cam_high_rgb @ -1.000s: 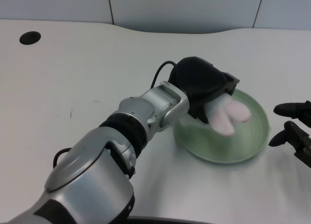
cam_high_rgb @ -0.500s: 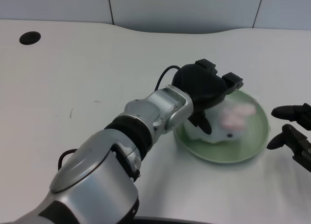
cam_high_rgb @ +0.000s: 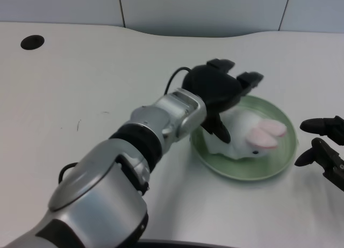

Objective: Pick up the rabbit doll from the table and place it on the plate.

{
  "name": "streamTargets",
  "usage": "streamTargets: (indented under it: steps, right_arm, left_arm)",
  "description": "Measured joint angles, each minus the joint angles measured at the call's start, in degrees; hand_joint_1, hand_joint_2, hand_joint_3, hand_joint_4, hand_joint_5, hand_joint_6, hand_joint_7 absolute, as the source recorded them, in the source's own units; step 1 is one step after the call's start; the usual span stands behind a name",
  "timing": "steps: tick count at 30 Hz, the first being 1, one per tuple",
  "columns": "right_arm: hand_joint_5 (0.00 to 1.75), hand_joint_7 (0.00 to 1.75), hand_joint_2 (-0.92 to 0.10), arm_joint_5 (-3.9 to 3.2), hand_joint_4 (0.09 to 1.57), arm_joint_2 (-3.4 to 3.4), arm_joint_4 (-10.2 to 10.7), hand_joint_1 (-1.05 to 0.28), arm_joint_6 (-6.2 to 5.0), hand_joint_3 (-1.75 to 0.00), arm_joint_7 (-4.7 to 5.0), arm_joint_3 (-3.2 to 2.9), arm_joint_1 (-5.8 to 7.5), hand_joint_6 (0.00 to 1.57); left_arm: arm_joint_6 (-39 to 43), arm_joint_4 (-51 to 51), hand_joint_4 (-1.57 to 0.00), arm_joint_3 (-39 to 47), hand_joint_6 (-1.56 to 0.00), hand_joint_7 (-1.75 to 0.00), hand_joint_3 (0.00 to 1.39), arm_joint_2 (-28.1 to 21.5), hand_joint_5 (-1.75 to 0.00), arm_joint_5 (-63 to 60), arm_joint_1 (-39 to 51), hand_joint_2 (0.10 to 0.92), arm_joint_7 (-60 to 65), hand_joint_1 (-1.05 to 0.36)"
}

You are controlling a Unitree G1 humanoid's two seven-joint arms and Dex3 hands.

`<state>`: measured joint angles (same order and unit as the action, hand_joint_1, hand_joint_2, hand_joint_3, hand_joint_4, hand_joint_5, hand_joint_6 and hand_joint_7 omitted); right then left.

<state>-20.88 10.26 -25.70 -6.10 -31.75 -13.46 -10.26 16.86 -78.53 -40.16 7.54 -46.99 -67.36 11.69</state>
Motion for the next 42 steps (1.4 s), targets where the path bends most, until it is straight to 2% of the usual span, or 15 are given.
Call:
streamTargets:
  steps: [7, 10, 13, 14, 15, 16, 19, 23, 26, 29, 31, 33, 36, 38, 42]
  right_arm:
    - [1.59, 1.13, -0.92, -0.11, 0.32, 0.04, -0.2, -0.29, 0.82, -0.53, 0.51, -0.08, -0.9, 0.3]
    - [1.57, 1.12, -0.92, -0.05, 0.3, 0.05, -0.7, -0.29, 0.81, -0.52, 0.63, -0.09, -1.28, 0.3]
    - [1.54, 1.12, -0.92, 0.22, 0.31, 0.06, -0.9, -0.3, 0.82, -0.51, 1.29, -0.05, -1.39, 0.32]
    - [1.54, 1.11, -0.92, 0.32, 0.3, 0.08, -0.9, -0.29, 0.82, -0.51, 1.51, -0.03, -1.4, 0.32]
    - [1.54, 1.11, -0.92, 0.41, 0.31, 0.07, -0.9, -0.29, 0.82, -0.52, 1.65, 0.01, -1.4, 0.32]
    - [1.54, 1.11, -0.92, 0.46, 0.31, 0.06, -0.8, -0.29, 0.82, -0.52, 1.64, 0.07, -1.45, 0.32]
    - [1.55, 1.11, -0.92, 0.39, 0.31, 0.02, -0.8, -0.3, 0.81, -0.52, 1.39, 0.07, -1.54, 0.32]
    - [1.54, 1.09, -0.92, 0.95, 0.32, -0.01, -0.8, -0.3, 0.83, -0.53, 2.05, 0.2, -1.66, 0.31]
    - [1.54, 1.09, -0.92, 0.99, 0.33, -0.02, -0.9, -0.3, 0.77, -0.52, 1.95, 0.17, -1.69, 0.32]
    - [1.53, 1.09, -0.92, 1.35, 0.32, -0.09, -0.5, -0.29, 0.77, -0.54, 2.45, 0.45, -1.67, 0.31]
    - [1.53, 1.08, -0.92, 1.44, 0.33, -0.07, -0.3, -0.28, 0.74, -0.55, 2.84, 0.43, -1.55, 0.31]
    - [1.53, 1.09, -0.92, 1.44, 0.33, -0.07, -0.5, -0.29, 0.51, -0.55, 2.8, 0.42, -1.56, 0.31]
    - [1.53, 1.09, -0.92, 1.42, 0.35, -0.07, -1.3, -0.3, -0.78, -0.55, 2.1, 0.42, -1.69, 0.31]
    - [1.52, 1.09, -0.92, 1.38, 0.35, -0.07, -1.7, -0.3, -1.14, -0.54, 1.78, 0.41, -1.7, 0.31]
    - [1.52, 1.08, -0.92, 1.46, 0.33, -0.03, -2.2, -0.29, -1.27, -0.53, 1.79, 0.41, -1.71, 0.31]
  left_arm:
    - [10.3, 1.8, -0.05, 10.1, -0.04, -0.03, 0.19, -6.5, -0.03, 10.3, 1.0, 0.921, -3.7, -0.94]
    - [16.5, 3.1, -0.13, 15.8, -0.12, -0.06, 0.17, -9.0, -0.09, 16.5, 4.7, 0.921, -6.8, -0.89]
    - [20.8, 4.3, -0.21, 23.2, -0.19, -0.09, 0.15, -10.5, -0.15, 25.7, 10.8, 0.921, -14.5, -0.81]
    - [21.3, 4.9, -0.2, 25.2, -0.22, -0.09, 0.16, -10.8, -0.25, 28.3, 12.6, 0.921, -16.9, -0.79]
    - [21.7, 5.7, -0.16, 27.0, -0.29, -0.08, 0.19, -11.2, -0.47, 30.5, 14.5, 0.921, -19.1, -0.8]
    - [21.8, 7.1, -0.15, 28.5, -0.34, -0.08, 0.21, -11.6, -0.58, 32.5, 16.5, 0.921, -20.7, -0.8]
    - [21.1, 11.2, -0.21, 32.8, -0.44, -0.1, 0.22, -13.2, -0.72, 37.9, 21.6, 0.921, -24.9, -0.77]
    - [15.3, 19.1, -0.39, 38.6, -0.63, -0.17, 0.33, -14.3, -0.93, 45.9, 27.5, 0.921, -29.1, -0.55]
    - [9.7, 25.1, -0.4, 41.1, -0.67, -0.18, 0.36, -15.6, -1.03, 48.8, 32.1, 0.921, -30.1, -0.51]
    - [2.9, 33.0, -0.37, 42.0, -0.68, -0.21, 0.38, -17.6, -1.25, 49.9, 38.4, 0.921, -31.1, -0.55]
    - [-1.7, 37.0, -0.4, 42.3, -0.7, -0.23, 0.4, -19.1, -1.33, 50.4, 42.7, 0.921, -32.3, -0.58]
    - [-6.7, 41.4, -0.44, 42.3, -0.73, -0.28, 0.44, -19.9, -1.41, 50.7, 46.6, 0.921, -33.0, -0.6]
    - [-12.7, 45.8, -0.46, 42.7, -0.74, -0.34, 0.48, -20.3, -1.46, 52.2, 51.0, 0.921, -33.9, -0.59]
    - [-15.8, 47.2, -0.51, 43.0, -0.62, -0.69, 0.51, -20.3, -1.55, 53.0, 52.0, 0.921, -34.7, -0.6]
    - [-18.7, 48.4, -0.57, 43.4, -0.6, -1.0, 0.53, -20.3, -1.61, 54.1, 52.8, 0.921, -34.9, -0.61]
